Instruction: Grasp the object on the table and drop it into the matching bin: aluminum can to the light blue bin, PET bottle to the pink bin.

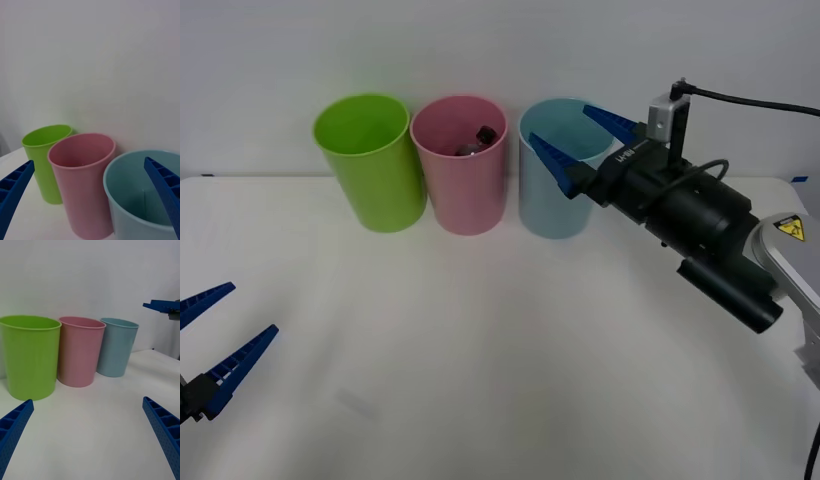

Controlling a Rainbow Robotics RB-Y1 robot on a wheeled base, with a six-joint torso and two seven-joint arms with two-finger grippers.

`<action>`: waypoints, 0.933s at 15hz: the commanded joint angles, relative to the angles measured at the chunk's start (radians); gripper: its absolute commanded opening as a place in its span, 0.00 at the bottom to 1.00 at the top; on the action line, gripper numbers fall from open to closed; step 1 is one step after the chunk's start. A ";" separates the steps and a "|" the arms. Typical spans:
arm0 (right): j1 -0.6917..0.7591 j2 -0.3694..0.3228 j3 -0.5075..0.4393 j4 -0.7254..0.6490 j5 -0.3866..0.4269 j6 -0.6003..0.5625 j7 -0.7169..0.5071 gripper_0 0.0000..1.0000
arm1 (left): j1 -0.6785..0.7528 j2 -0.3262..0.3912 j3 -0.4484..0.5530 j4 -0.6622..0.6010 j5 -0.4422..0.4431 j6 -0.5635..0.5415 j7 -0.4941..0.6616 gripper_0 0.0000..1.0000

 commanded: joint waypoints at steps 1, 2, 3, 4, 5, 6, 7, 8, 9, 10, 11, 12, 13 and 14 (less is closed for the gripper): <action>0.125 -0.024 -0.121 -0.032 -0.001 -0.135 0.021 1.00 | 0.000 0.000 0.000 0.000 0.000 0.000 0.000 1.00; 0.162 -0.027 -0.157 -0.041 -0.002 -0.172 0.027 1.00 | 0.000 0.000 0.000 0.000 0.000 0.000 0.000 1.00; 0.205 -0.027 -0.198 -0.044 -0.002 -0.212 0.036 1.00 | 0.000 0.000 0.000 0.000 0.000 0.000 0.000 1.00; 0.235 -0.027 -0.227 -0.044 -0.007 -0.244 0.044 1.00 | 0.000 0.000 0.000 0.000 0.000 0.000 0.000 1.00; 0.275 -0.027 -0.264 -0.045 -0.008 -0.278 0.056 1.00 | 0.000 0.000 0.000 0.000 0.000 0.000 0.000 1.00; 0.304 -0.027 -0.287 -0.045 -0.008 -0.296 0.067 1.00 | 0.000 0.000 0.000 0.000 0.000 0.000 0.000 1.00; 0.335 -0.027 -0.313 -0.044 -0.010 -0.326 0.081 1.00 | 0.000 0.000 0.000 0.000 0.000 0.000 0.000 1.00; 0.366 -0.026 -0.333 -0.045 -0.019 -0.338 0.135 1.00 | 0.000 0.000 0.000 0.000 0.000 0.000 0.000 1.00; 0.386 -0.026 -0.345 -0.044 -0.025 -0.338 0.173 1.00 | 0.000 0.000 0.000 0.000 0.000 0.000 0.000 1.00; 0.416 -0.026 -0.359 -0.044 -0.033 -0.341 0.219 1.00 | 0.000 0.000 0.000 0.000 0.000 0.000 0.000 1.00; 0.435 -0.026 -0.367 -0.044 -0.036 -0.346 0.241 1.00 | 0.000 0.000 0.000 0.000 0.000 0.000 0.000 1.00; 0.462 -0.026 -0.381 -0.044 -0.042 -0.353 0.271 1.00 | 0.000 0.000 0.000 0.000 0.000 0.000 0.000 1.00; 0.484 -0.026 -0.388 -0.044 -0.047 -0.359 0.290 1.00 | 0.000 0.000 0.000 0.000 0.000 0.000 0.000 1.00; 0.513 -0.026 -0.400 -0.044 -0.056 -0.370 0.317 1.00 | 0.000 0.000 0.000 0.000 0.000 0.000 0.000 1.00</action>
